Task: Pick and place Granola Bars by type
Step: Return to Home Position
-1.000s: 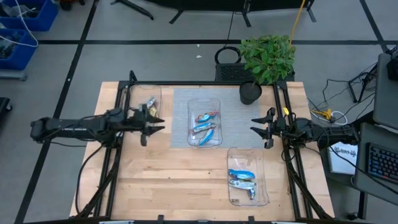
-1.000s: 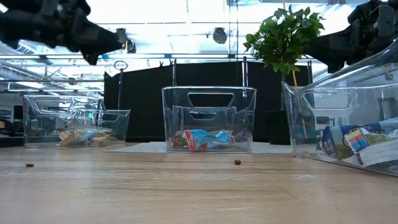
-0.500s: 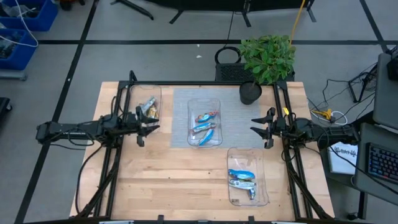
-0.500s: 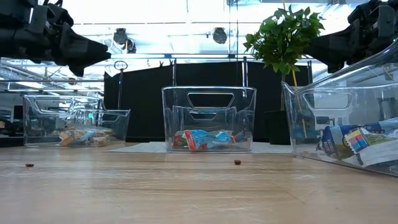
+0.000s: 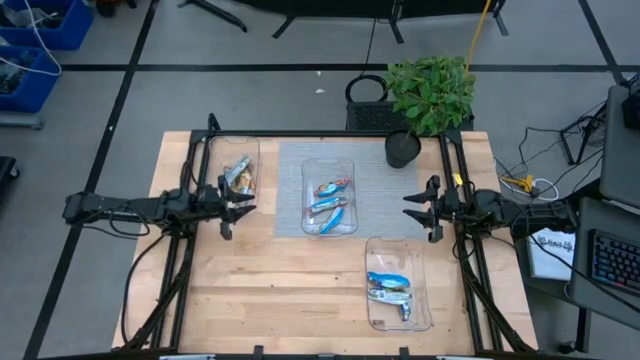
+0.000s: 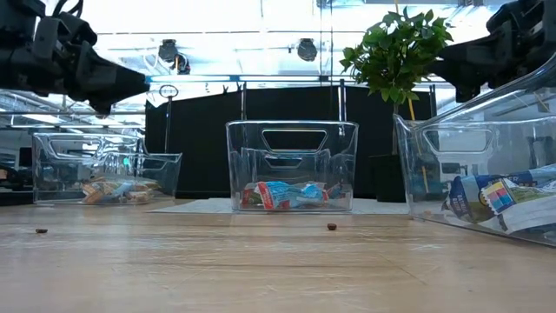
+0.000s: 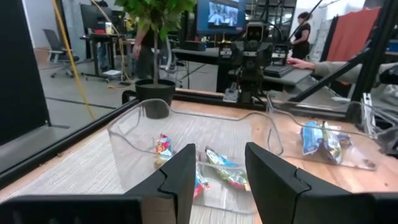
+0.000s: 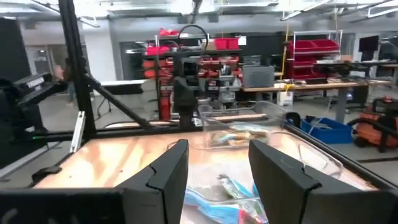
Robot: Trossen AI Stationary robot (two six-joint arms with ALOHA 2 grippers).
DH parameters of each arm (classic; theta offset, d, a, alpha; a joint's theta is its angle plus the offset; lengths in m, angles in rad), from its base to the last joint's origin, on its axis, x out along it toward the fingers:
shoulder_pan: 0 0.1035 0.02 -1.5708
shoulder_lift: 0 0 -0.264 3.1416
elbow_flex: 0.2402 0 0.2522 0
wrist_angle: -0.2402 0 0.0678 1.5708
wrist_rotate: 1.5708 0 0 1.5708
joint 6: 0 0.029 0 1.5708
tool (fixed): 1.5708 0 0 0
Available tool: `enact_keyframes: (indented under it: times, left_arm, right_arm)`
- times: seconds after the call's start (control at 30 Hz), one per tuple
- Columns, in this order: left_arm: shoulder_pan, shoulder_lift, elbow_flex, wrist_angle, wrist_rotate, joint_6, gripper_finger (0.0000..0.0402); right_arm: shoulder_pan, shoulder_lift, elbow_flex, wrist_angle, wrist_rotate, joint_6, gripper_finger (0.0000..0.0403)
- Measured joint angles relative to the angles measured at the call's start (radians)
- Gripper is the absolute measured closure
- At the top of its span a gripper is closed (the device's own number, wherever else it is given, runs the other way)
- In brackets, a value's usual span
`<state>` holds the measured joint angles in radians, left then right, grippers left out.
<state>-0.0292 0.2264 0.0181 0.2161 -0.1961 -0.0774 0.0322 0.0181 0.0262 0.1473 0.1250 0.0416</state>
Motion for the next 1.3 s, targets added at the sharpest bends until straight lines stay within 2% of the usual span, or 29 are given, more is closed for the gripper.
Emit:
enact_keyframes:
  times: [0.3, 0.57, 0.73, 0.87, 1.3]
  left_arm:
    - [-0.05, 0.0, 0.0, -0.054, -0.083, -0.011, 0.0259]
    - [-0.113, 0.0, 0.0, -0.065, -0.144, -0.002, 0.0259]
    - [-0.13, 0.0, 0.0, -0.072, -0.145, 0.004, 0.0259]
    - [-0.13, 0.0, 0.0, -0.084, -0.145, -0.021, 0.0259]
    - [-0.13, 0.0, 0.0, -0.135, -0.145, -0.049, 0.0259]
  right_arm:
    - [0.0, 0.0, 0.0, -0.002, 0.002, 0.029, 0.0243]
    - [0.003, 0.0, 0.0, -0.08, -0.021, 0.067, 0.0243]
    - [0.003, 0.0, 0.0, -0.078, -0.149, 0.053, 0.0243]
    - [0.003, 0.0, 0.0, -0.086, -0.201, 0.048, 0.0243]
    - [0.003, 0.0, 0.0, -0.069, -0.205, 0.049, 0.0243]
